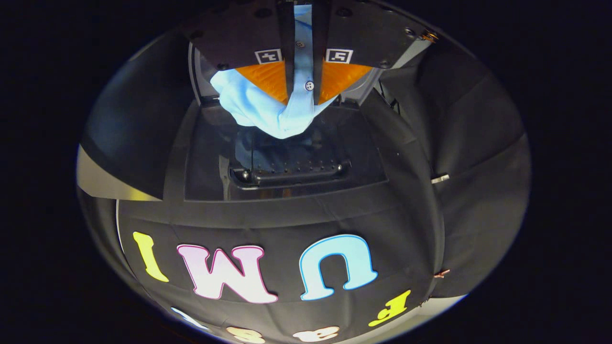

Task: Put the clothes into the washing machine and then close the washing machine lid.

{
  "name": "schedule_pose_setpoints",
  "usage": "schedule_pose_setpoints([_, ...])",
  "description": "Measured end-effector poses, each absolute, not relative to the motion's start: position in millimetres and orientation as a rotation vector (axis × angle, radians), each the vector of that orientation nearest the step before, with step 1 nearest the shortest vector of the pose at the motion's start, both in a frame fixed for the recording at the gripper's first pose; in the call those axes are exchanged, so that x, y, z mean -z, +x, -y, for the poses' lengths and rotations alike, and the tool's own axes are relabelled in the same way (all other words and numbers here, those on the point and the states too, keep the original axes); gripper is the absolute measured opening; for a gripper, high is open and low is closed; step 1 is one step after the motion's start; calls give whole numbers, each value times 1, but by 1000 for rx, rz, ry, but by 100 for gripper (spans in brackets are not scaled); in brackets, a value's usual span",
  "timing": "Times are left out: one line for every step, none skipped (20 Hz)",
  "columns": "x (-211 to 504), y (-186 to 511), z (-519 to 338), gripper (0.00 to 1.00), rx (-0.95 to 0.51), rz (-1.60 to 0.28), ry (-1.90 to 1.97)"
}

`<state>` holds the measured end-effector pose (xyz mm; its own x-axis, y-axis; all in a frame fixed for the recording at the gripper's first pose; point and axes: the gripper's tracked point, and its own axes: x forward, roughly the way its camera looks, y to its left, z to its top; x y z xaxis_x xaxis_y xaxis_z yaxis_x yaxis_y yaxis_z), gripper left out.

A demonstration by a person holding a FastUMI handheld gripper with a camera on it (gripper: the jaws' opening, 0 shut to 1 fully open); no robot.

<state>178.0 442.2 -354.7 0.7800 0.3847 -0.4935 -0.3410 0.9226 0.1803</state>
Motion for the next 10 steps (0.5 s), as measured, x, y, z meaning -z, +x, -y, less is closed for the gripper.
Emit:
schedule_pose_setpoints([364,178,-440,19,-381,-566,81])
schedule_pose_setpoints([375,179,-440,18,-377,-589,77])
schedule_pose_setpoints([387,177,-440,19,-373,-615,68])
schedule_pose_setpoints([396,176,-439,19,-362,-629,69])
schedule_pose_setpoints([403,177,-437,19,-351,-641,71])
schedule_pose_setpoints([413,177,-437,19,-341,-661,72])
schedule_pose_setpoints([417,176,-436,19,-336,-680,78])
schedule_pose_setpoints([422,173,-438,23,-343,-693,91])
schedule_pose_setpoints([424,174,-438,28,-336,-694,91])
schedule_pose_setpoints([422,175,-438,36,-335,-681,83])
